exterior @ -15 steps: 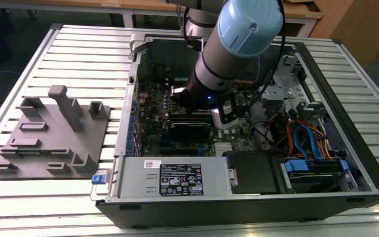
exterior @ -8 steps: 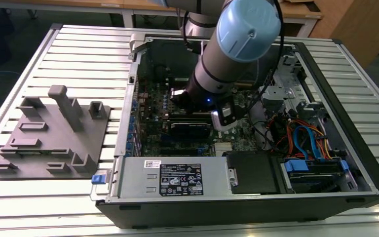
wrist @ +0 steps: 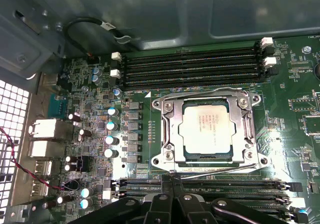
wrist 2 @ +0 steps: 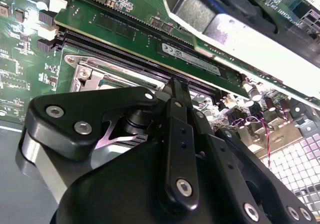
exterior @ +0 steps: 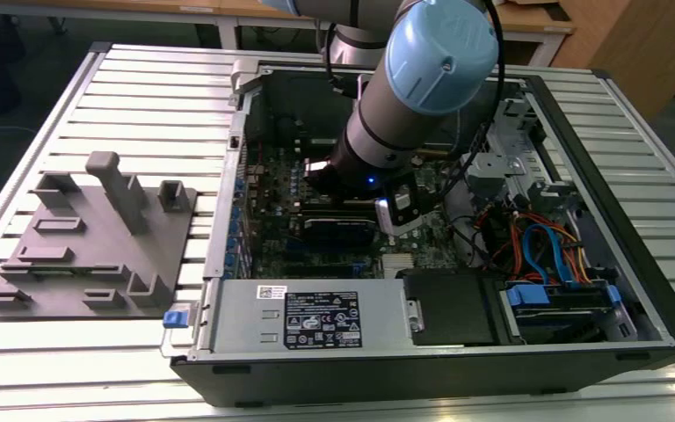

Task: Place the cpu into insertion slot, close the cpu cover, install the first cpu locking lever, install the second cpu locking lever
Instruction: 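Install the second cpu locking lever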

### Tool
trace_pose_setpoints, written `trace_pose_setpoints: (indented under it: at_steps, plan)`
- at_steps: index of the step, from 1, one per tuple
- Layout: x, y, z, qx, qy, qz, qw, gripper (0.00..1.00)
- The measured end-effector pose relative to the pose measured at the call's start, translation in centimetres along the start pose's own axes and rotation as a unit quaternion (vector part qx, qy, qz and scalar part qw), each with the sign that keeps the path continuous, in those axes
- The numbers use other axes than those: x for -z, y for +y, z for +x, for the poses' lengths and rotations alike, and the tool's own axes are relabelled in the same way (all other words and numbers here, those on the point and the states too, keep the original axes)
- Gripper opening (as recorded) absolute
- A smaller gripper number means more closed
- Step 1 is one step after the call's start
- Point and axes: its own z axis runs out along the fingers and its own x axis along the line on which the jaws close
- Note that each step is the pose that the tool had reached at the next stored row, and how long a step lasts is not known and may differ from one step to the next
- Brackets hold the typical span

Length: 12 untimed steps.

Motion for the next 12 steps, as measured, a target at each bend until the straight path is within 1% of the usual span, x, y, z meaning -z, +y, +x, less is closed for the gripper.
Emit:
trace_pose_setpoints:
  at_steps: [6, 12]
  plan:
    - [-0.16, -0.05, -0.01, 0.000, 0.0000, 0.0000, 1.0000, 0.10]
    - [-0.25, -0.08, 0.14, 0.000, 0.0002, -0.0001, 1.0000, 0.10]
